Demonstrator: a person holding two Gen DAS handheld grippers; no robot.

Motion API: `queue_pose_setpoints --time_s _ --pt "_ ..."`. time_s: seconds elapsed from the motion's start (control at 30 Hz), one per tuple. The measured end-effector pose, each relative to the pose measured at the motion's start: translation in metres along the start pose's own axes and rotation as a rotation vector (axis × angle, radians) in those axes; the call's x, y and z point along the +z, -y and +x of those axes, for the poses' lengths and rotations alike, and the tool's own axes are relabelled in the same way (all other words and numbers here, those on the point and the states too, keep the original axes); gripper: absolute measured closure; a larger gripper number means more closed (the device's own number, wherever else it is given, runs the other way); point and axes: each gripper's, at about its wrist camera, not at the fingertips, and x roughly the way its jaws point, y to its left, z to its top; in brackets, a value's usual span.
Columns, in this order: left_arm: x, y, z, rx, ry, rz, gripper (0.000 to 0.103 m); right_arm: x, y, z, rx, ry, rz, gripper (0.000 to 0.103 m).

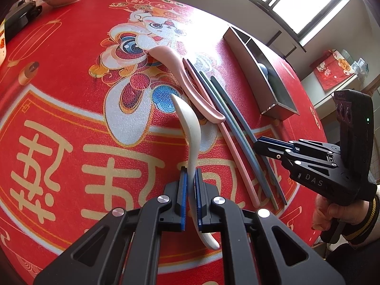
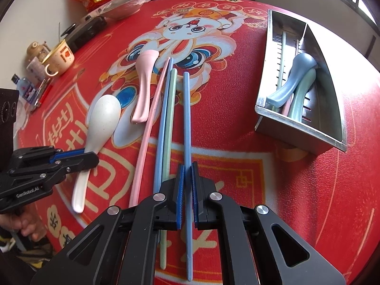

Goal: Organize utensils
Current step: 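Lower the blue chopstick into the steel tray and open the right gripper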

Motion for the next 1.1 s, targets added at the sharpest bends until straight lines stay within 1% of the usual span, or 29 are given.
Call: queue_pose_setpoints --time_s 0.13,0.23,0.4,0.63,0.77,0.87,0.97,1.1 --pt "0.000 0.000 0.000 0.002 0.002 -0.004 0.095 -0.004 0.002 -0.002 0.011 -0.003 0.011 0.097" --pt "0.000 0.001 -0.001 0.004 0.002 -0.004 0.095 -0.006 0.009 -0.005 0.043 -0.006 0.055 0.097" --pt "0.000 0.001 0.000 0.007 0.003 -0.003 0.095 -0.007 0.019 -0.017 0.097 0.038 0.112 0.097" --pt "0.001 0.001 0.000 0.011 0.000 -0.001 0.095 0.002 0.016 -0.038 0.155 0.103 0.132 0.097" --pt "0.002 0.001 0.001 0.012 -0.002 0.000 0.095 0.016 0.028 -0.056 0.164 0.163 0.176 0.097" --pt "0.002 0.001 0.001 0.013 -0.001 -0.001 0.095 0.034 0.049 -0.064 0.154 0.193 0.243 0.097" --pt "0.002 0.001 0.001 0.015 -0.003 0.001 0.095 0.053 0.075 -0.064 0.131 0.206 0.323 0.097" --pt "0.003 0.002 0.002 0.020 -0.004 0.007 0.095 0.082 0.105 -0.050 0.080 0.197 0.399 0.097"
